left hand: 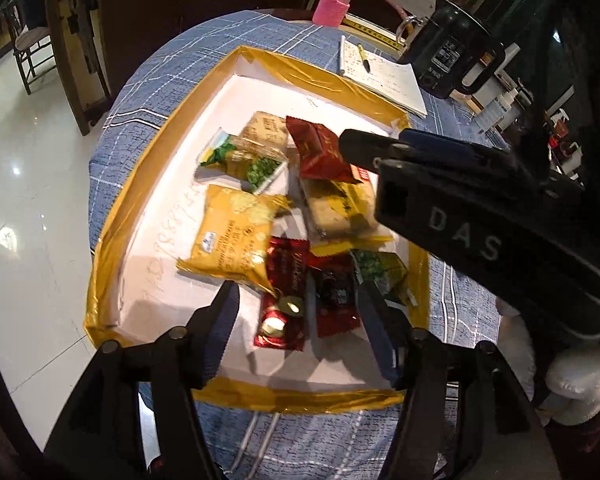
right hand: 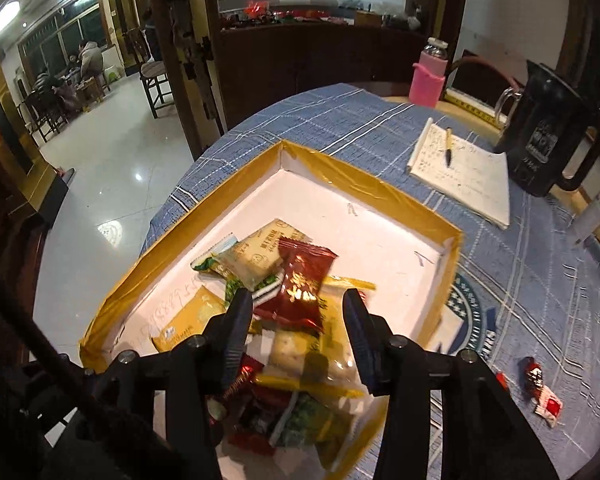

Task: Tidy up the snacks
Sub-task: 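Carry both red packets over the white tray and open both tools to release them, then move both tools back toward the remaining candies on the tablecloth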

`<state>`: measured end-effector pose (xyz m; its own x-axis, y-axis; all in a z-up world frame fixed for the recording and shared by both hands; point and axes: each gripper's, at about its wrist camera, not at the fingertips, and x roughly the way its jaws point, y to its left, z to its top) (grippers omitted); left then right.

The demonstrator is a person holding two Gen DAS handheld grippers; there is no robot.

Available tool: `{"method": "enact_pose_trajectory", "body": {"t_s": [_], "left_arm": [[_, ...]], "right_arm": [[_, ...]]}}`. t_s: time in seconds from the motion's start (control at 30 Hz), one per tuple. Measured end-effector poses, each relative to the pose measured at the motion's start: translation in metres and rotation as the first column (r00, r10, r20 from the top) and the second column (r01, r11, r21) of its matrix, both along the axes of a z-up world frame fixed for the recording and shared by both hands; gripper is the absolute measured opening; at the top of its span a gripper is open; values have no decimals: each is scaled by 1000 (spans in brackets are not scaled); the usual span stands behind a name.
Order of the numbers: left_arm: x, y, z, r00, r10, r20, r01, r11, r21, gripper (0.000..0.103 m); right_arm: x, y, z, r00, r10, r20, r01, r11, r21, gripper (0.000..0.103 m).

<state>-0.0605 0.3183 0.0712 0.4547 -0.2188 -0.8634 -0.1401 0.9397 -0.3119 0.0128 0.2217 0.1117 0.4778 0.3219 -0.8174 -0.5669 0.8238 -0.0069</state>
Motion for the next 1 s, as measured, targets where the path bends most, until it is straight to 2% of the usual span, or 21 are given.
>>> {"method": "enact_pose_trajectory", "body": {"t_s": [0.3, 0.7, 0.87, 1.0], "left_arm": [[-14, -45, 14, 1000, -28, 10, 28, 999, 22, 63], [-33, -126, 27, 995, -91, 32, 90, 995, 44, 63], [-34, -151, 35, 993, -107, 40, 105, 994, 37, 63], [-34, -165, 40, 993, -109, 53, 107, 993, 42, 63]], "right_arm": [[-16, -49, 11, 999, -47, 18, 46, 998, 36, 47], [-40, -142, 13, 990, -140, 20, 139, 989, 49, 47], [-46, -191, 7, 985, -172, 7, 172, 984, 48, 49], [-39, -253, -15, 963, -266, -43, 267, 963, 21, 49]]}}
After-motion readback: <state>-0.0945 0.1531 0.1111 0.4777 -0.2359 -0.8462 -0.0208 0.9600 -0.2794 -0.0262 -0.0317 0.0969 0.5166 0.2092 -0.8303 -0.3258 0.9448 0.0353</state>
